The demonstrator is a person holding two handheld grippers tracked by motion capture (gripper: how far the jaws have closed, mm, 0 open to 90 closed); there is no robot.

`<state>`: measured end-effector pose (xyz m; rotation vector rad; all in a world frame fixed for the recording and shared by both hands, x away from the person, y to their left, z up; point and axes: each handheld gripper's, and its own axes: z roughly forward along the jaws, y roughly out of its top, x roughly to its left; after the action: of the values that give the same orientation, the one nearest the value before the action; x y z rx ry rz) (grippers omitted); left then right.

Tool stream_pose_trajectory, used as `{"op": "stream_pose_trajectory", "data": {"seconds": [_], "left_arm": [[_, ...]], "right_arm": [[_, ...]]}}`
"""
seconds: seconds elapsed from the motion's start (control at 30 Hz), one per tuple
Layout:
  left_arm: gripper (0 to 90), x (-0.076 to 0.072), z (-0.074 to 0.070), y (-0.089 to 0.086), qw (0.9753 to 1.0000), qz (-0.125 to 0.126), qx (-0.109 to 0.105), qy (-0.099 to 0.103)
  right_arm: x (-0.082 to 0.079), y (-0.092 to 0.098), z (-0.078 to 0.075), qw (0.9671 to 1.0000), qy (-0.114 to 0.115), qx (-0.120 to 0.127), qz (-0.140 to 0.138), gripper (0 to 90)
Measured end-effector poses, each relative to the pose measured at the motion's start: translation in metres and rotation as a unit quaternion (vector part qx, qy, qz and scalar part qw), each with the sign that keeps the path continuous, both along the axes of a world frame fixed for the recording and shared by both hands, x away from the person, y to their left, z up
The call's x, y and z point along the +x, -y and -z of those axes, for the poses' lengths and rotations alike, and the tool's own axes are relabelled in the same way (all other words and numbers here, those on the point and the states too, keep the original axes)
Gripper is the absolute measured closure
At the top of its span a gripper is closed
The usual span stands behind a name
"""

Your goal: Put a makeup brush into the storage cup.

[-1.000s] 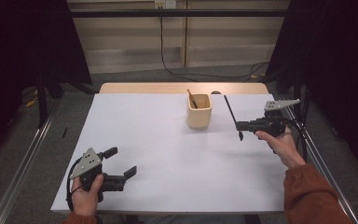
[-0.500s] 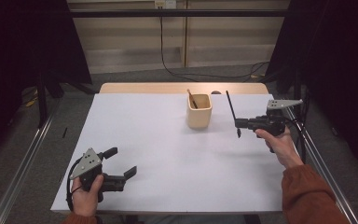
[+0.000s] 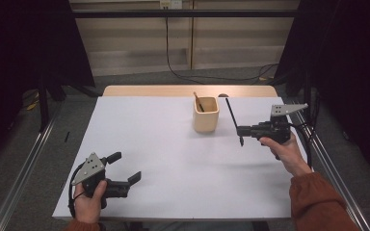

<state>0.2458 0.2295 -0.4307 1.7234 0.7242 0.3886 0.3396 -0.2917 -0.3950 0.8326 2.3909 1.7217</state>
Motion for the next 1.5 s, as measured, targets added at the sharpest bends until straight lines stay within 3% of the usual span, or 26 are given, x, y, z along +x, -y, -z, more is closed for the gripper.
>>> {"op": "stream_pose_trajectory", "data": {"seconds": [0.37,0.83,1.1,1.4,1.5], "left_arm": [[1.4,-0.001,-0.002,0.001,1.0000,0.003,-0.001,0.003],[1.4,0.000,-0.002,0.002,1.0000,0.003,-0.003,0.005],[1.4,0.001,-0.001,0.001,1.0000,0.002,0.000,0.002],[1.4,0.000,0.000,0.001,1.0000,0.000,-0.001,0.000],[1.4,0.001,0.000,0.001,1.0000,0.001,-0.002,0.001]], "right_arm": [[-0.009,-0.024,-0.007,0.9994,0.003,0.000,-0.033,86.2],[-0.012,-0.062,-0.013,0.9955,0.002,-0.033,-0.089,86.2],[-0.010,-0.073,-0.018,0.9930,0.000,-0.049,-0.108,86.3],[-0.005,-0.088,-0.021,0.9836,-0.019,-0.121,-0.133,86.2],[-0.003,-0.092,-0.023,0.9788,-0.022,-0.145,-0.143,86.2]]}}
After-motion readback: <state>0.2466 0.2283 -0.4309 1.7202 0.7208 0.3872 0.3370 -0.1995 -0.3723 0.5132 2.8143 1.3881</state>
